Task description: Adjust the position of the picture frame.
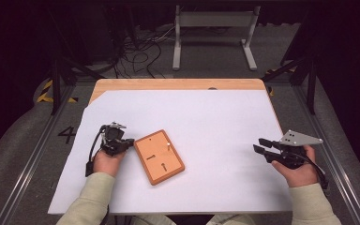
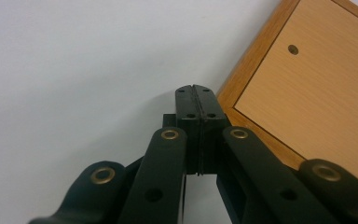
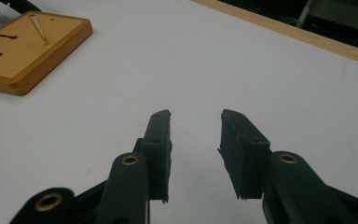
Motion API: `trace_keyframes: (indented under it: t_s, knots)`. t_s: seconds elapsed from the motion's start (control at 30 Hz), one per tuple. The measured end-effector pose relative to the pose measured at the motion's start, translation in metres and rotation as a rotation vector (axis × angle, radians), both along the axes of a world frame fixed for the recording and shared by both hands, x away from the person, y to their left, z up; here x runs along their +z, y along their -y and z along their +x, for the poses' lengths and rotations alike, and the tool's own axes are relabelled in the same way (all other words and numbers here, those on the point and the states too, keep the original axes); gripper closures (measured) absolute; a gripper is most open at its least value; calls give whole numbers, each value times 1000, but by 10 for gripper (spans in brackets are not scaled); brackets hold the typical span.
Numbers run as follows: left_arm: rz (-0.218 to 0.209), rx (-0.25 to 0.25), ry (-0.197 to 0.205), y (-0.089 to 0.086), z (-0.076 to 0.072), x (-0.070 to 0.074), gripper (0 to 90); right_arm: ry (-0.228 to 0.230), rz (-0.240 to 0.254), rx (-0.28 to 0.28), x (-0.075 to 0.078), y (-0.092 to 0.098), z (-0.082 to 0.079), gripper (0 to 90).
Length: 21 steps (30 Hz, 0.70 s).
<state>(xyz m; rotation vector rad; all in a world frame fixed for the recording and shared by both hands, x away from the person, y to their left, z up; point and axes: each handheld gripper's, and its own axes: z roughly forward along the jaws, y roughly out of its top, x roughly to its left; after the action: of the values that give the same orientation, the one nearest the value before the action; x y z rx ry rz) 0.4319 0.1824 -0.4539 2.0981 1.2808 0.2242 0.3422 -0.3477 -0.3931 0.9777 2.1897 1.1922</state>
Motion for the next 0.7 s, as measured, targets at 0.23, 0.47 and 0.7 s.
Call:
trace_keyframes:
  t_s: [0.23, 0.47, 0.7]
  knots:
    - [0, -58, 4, 30, 0, 1, 900, -2, 2, -1, 0, 0, 0, 636]
    - [-9, -110, 21, 51, 1, 0, 900, -7, 3, 4, 0, -1, -1, 636]
    - [-48, -139, 71, 40, -5, 10, 898, -43, -27, 81, -6, -22, -2, 745]
